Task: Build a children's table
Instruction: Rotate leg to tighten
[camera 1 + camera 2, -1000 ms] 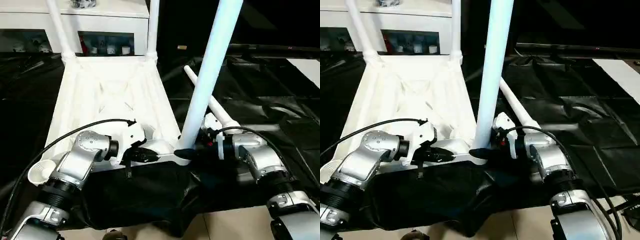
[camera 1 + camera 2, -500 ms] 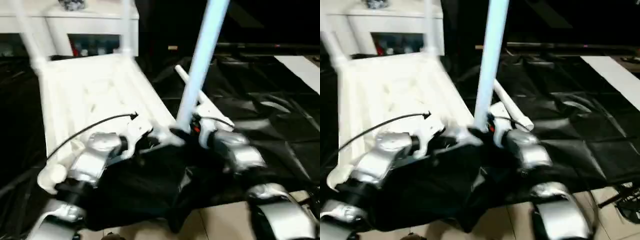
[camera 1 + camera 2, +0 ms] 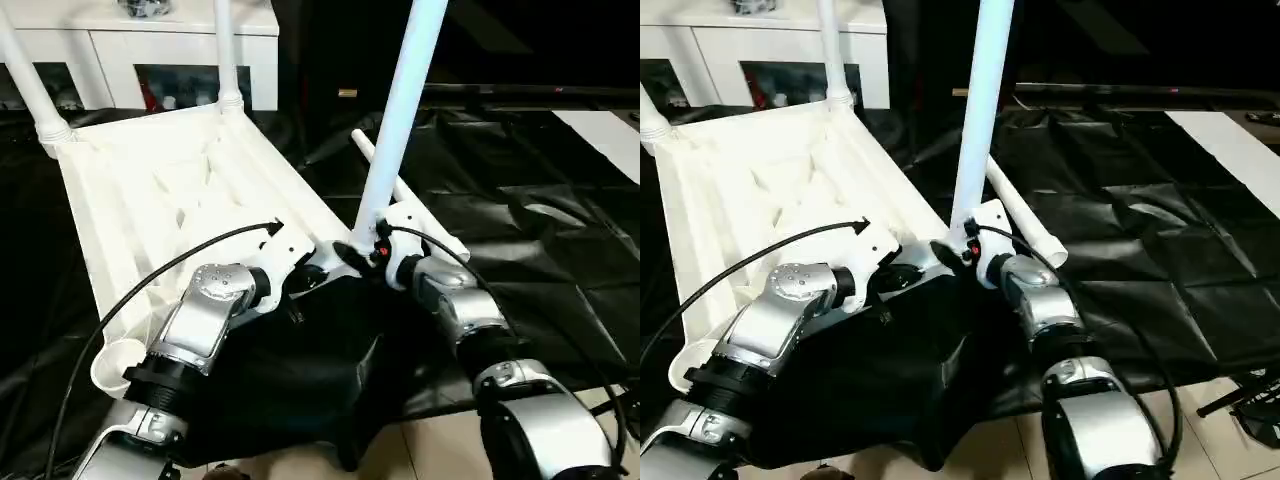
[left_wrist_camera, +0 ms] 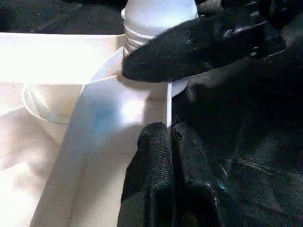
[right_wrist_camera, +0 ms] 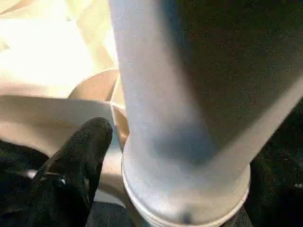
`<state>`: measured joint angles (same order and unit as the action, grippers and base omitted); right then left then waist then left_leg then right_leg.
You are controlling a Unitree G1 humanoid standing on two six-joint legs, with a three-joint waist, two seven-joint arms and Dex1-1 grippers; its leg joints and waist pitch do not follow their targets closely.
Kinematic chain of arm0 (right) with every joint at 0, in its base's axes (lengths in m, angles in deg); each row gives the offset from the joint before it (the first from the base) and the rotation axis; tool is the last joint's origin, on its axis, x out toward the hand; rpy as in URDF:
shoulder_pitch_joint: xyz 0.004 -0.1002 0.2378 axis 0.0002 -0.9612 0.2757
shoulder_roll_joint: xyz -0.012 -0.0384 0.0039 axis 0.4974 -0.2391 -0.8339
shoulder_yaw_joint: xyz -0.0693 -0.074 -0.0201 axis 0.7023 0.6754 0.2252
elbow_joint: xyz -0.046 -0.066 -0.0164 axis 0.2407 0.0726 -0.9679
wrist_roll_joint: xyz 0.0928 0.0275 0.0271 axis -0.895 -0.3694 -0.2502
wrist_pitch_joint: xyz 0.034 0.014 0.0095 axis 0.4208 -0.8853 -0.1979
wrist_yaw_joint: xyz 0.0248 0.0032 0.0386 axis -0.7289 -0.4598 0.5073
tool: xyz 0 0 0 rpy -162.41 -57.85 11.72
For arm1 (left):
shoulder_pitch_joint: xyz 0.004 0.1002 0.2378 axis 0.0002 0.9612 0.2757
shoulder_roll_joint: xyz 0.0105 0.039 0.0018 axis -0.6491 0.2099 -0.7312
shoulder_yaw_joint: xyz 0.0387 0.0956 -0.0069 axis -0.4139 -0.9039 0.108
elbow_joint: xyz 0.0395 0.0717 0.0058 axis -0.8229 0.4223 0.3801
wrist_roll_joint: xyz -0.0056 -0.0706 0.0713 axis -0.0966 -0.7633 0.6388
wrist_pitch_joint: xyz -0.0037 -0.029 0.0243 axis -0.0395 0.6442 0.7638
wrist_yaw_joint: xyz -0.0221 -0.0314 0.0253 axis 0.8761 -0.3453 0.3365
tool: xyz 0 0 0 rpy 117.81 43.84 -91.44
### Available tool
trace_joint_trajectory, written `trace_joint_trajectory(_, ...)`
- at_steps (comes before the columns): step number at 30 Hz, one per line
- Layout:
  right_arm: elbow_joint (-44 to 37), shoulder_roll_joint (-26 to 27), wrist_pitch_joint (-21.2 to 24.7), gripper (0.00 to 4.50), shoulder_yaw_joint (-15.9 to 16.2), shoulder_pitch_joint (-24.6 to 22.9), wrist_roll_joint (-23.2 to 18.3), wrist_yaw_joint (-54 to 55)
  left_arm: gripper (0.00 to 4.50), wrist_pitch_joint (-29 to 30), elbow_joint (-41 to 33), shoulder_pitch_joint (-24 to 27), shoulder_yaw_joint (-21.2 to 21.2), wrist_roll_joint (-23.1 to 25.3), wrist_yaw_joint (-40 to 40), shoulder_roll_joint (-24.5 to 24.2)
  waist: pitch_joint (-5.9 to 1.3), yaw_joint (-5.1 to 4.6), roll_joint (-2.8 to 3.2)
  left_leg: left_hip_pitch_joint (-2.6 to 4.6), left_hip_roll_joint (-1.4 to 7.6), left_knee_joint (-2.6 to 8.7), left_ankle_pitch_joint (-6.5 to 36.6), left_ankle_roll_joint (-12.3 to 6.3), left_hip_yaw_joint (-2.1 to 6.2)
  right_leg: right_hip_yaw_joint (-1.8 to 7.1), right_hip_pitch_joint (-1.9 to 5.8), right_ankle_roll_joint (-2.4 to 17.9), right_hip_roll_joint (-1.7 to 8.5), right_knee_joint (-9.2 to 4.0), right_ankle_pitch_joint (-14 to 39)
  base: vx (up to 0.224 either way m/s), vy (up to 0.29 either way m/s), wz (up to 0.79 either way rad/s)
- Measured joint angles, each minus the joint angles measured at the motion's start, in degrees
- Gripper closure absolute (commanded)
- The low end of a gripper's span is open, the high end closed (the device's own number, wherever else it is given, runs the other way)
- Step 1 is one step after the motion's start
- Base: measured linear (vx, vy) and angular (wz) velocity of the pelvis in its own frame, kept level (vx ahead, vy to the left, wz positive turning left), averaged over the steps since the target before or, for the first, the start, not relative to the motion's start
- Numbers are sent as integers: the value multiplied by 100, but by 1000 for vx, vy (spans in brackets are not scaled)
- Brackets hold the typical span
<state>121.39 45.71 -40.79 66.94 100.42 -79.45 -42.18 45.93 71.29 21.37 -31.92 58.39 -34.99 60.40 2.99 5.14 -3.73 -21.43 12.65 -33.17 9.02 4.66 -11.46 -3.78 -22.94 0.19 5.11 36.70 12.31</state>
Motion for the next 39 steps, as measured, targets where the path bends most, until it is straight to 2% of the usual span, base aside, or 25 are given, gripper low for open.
trace_joint_trajectory(4, -189, -300, -89, 58, 132, -147, -31, -865, 450, -11, -57, 28, -19, -149, 456, -207, 5, 35, 5, -6, 1, -3, 0, -1, 1, -2, -1, 0, 0, 2, 0, 0, 0, 0)
trace_joint_trajectory(6, -396, -579, -74, 58, 271, -275, -129, -1574, 450, -63, -64, 40, -56, -296, 802, -366, 8, 84, 9, -11, 0, -9, 0, -2, 0, -2, 0, 0, 2, 2, 0, 0, 0, 0)
trace_joint_trajectory(10, -707, -871, 131, 58, 394, -397, -220, -2472, 450, -157, -65, 53, -82, -416, 1329, -552, 9, 142, 10, -13, 2, -23, 0, -2, 1, -3, 1, 1, 3, 9, -1, 0, 0, 0)
trace_joint_trajectory(13, -891, -1016, 336, 58, 502, -454, -283, -2917, 450, -193, -63, 60, -141, -515, 1619, -697, 10, 149, 10, -15, 4, -31, 1, -3, 2, -3, 0, 1, 3, 16, -1, 0, 0, 0)
trace_joint_trajectory(14, -947, -1054, 397, 83, 537, -472, -307, -3061, 450, -231, -63, 60, -162, -523, 1727, -750, 10, 153, 9, -15, 4, -32, 1, -3, 2, -3, 0, 1, 3, 17, -1, 0, 0, 0)
trace_joint_trajectory(17, -1053, -1098, 529, 95, 581, -517, -377, -3299, 450, -346, -53, 59, -197, -536, 2004, -870, 11, 150, 8, -15, 5, -36, 1, -3, 3, -3, -1, 1, 3, 22, -1, 0, 0, 0)
trace_joint_trajectory(20, -1187, -1118, 648, 130, 583, -591, -395, -3407, 450, -400, -35, 59, -221, -556, 2163, -921, 11, 154, 8, -16, 6, -37, 1, -3, 3, -3, -1, 1, 3, 22, -1, 0, 0, 0)
trace_joint_trajectory(25, -1297, -1137, 759, 168, 580, -637, -396, -3405, 450, -422, -23, 60, -229, -574, 2202, -930, 11, 160, 8, -17, 5, -37, 1, -3, 3, -4, -1, 1, 3, 23, -1, 0, 0, 0)
trace_joint_trajectory(29, -1304, -1085, 779, 175, 554, -660, -394, -3238, 450, -455, 21, 59, -224, -564, 2105, -912, 11, 148, 8, -14, 5, -38, 1, -3, 3, -3, -1, 1, 4, 27, -1, 0, 0, 0)
trace_joint_trajectory(31, -1125, -839, 717, 177, 388, -623, -343, -2592, 450, -459, 101, 56, -155, -475, 1715, -815, 11, 111, 9, 1, 5, -37, 1, -2, 3, -1, 3, 5, 4, 33, -5, 0, 0, 0)
trace_joint_trajectory(34, -712, -518, 640, 178, 207, -394, -289, -1647, 450, -416, 168, 36, -35, -316, 1170, -597, 10, -7, 12, 8, 4, -36, 0, 0, 3, 3, 2, 8, 3, 33, -21, 0, 0, 0)
trace_joint_trajectory(39, -121, 35, 619, 178, -132, 37, -232, -50, 450, 6, 147, 21, 190, -277, 224, -125, 12, -136, 5, 8, 6, -34, -1, 3, 7, 3, -7, 8, -1, 29, -31, 0, 0, 0)
